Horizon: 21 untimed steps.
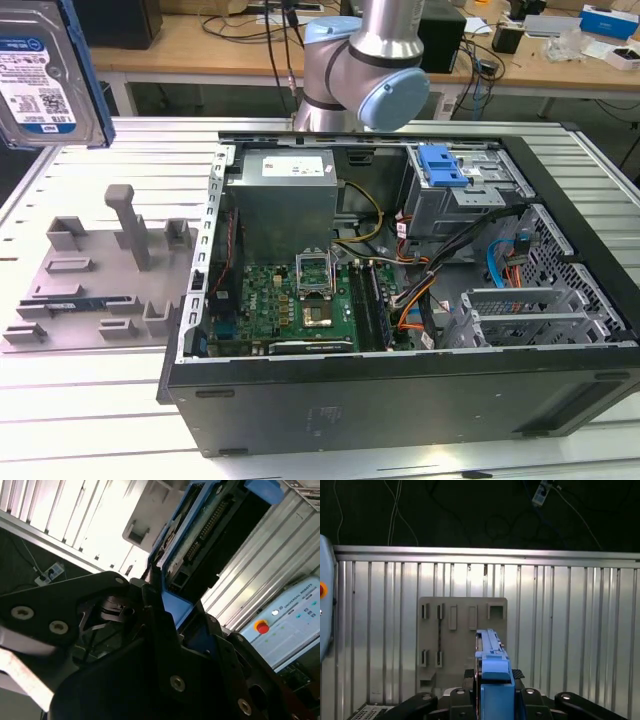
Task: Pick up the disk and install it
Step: 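Pick up the disk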
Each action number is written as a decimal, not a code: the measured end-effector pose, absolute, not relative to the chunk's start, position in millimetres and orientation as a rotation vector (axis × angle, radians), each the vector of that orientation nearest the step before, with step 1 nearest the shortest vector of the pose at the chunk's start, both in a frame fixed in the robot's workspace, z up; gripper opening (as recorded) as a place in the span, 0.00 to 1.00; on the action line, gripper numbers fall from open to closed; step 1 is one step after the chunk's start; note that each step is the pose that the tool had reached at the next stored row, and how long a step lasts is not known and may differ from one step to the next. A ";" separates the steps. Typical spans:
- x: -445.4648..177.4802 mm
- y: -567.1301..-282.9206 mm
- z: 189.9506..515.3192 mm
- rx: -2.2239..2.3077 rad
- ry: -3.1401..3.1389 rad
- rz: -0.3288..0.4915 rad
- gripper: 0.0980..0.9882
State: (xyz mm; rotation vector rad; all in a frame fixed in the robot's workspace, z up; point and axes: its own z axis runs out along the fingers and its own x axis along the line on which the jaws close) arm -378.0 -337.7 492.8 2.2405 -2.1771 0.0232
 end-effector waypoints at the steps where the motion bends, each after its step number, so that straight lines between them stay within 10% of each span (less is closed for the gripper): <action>1: -369.6 -342.9 492.9 2.241 -2.178 0.022 0.30; 21: -256.8 -394.6 492.9 2.245 -2.182 0.008 0.30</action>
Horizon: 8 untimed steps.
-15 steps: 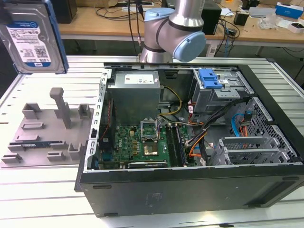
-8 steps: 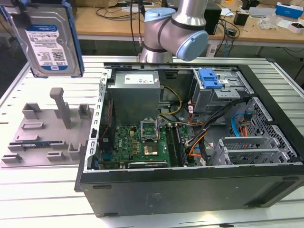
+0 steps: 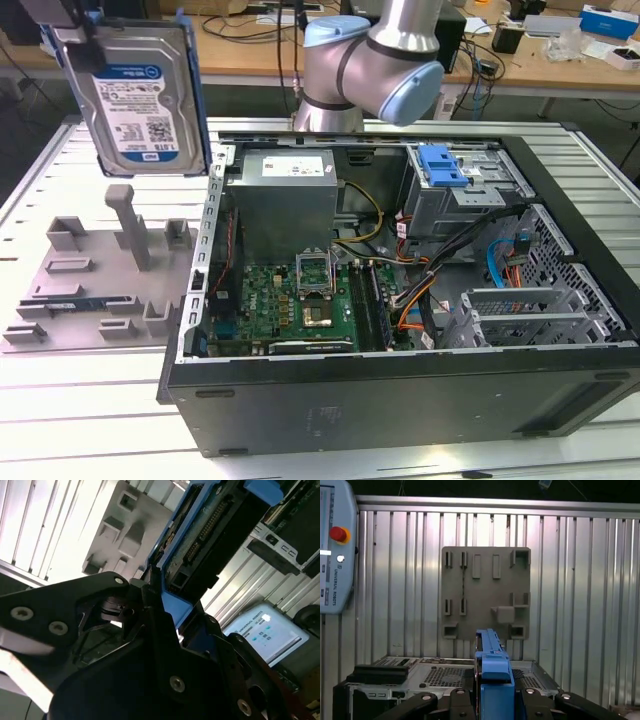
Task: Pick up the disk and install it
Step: 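Pick up the disk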
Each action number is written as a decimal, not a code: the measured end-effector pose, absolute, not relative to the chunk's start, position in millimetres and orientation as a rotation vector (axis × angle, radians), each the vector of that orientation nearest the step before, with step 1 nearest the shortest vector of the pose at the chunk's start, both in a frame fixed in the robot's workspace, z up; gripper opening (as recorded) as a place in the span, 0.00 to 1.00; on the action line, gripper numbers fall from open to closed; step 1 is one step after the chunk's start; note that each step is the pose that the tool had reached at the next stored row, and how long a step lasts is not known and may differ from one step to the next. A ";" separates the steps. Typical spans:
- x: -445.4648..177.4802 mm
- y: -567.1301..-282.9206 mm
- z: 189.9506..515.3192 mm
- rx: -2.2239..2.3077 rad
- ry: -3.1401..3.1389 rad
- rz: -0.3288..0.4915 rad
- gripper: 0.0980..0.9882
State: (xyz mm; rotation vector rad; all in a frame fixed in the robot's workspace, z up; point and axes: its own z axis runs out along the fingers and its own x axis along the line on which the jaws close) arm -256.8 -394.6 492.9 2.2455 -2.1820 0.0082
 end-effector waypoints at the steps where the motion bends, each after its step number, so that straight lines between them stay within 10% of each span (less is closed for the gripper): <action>1: -253.7 -397.0 493.0 2.246 -2.182 0.008 0.30; 8: -228.6 -417.0 492.9 2.245 -2.182 0.003 0.30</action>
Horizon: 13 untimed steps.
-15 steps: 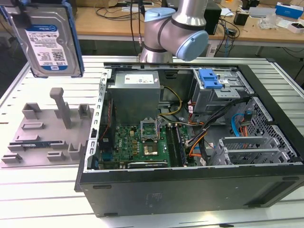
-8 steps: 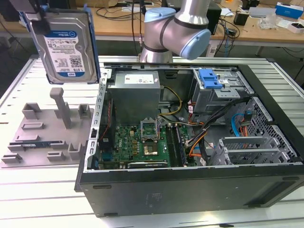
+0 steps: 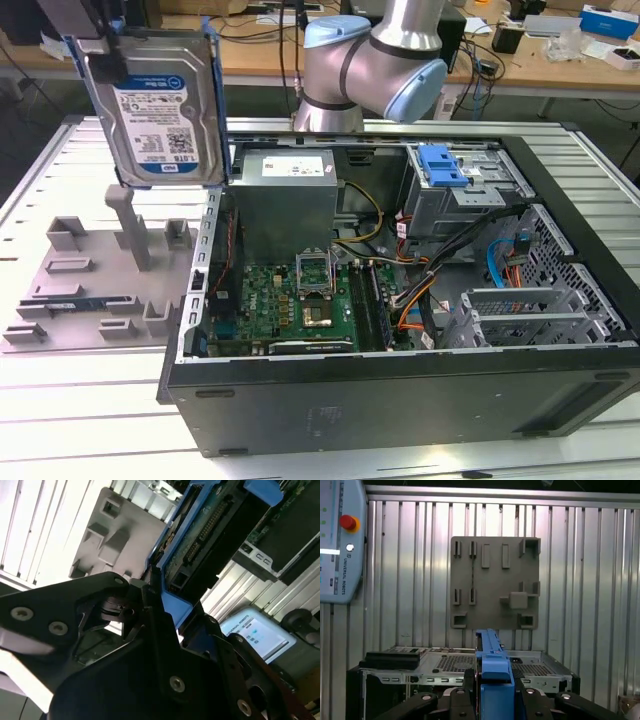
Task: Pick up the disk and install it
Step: 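Pick up the disk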
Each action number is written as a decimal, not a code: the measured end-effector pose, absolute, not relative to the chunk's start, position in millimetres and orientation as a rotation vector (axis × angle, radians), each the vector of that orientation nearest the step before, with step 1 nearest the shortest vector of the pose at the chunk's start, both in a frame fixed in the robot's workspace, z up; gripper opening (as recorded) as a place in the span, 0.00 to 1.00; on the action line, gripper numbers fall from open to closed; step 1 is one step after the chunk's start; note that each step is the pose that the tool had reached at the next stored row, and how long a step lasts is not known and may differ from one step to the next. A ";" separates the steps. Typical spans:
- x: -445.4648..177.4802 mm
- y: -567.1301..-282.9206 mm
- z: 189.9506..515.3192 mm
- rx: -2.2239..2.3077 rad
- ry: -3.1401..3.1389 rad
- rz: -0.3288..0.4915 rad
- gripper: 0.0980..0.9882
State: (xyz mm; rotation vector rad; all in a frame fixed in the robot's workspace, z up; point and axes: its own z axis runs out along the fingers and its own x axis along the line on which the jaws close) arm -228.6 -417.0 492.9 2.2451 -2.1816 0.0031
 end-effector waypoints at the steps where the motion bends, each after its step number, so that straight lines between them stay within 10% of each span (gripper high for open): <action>1: -221.7 -420.8 493.0 2.245 -2.181 0.003 0.30; 13: -148.3 -449.3 493.0 2.245 -2.181 0.002 0.30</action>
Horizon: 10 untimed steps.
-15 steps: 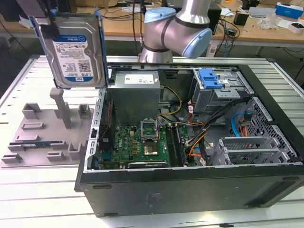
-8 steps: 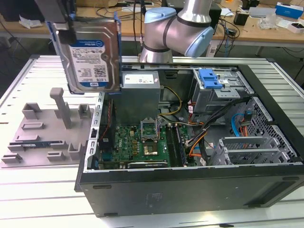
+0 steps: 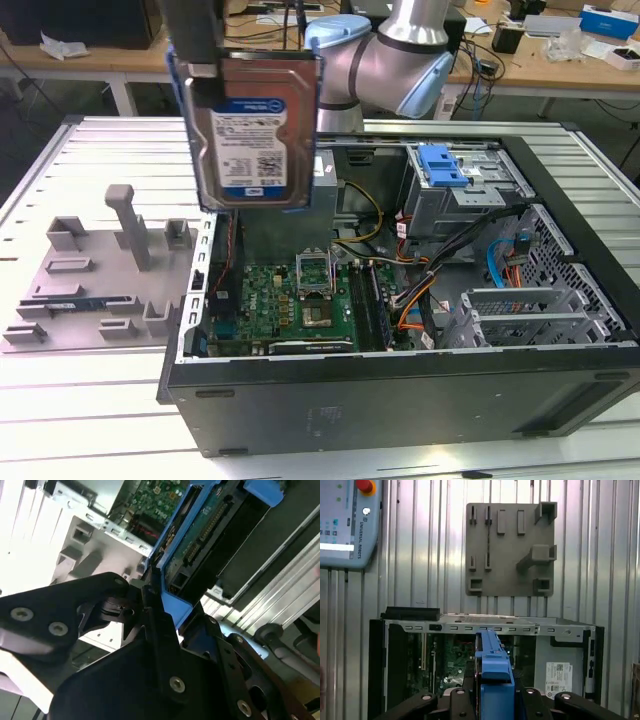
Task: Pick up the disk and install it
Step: 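Pick up the disk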
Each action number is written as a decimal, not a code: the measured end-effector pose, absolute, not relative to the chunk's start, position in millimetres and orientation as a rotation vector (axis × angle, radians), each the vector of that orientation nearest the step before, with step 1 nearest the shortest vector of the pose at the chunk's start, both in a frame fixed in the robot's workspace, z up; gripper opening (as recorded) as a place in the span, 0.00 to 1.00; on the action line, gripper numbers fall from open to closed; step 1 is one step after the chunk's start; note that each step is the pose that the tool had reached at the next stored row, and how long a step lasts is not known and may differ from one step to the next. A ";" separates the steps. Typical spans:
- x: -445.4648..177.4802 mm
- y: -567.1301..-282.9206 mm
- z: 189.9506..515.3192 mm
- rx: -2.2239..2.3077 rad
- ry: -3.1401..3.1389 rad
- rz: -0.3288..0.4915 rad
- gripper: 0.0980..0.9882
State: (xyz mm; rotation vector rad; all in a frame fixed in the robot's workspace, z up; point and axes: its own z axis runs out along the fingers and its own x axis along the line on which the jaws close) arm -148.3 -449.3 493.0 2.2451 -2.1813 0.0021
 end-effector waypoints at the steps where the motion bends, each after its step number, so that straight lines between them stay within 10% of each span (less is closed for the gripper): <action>1: -143.5 -451.3 492.9 2.245 -2.181 0.002 0.30; 10: -90.9 -471.4 492.9 2.245 -2.181 0.002 0.30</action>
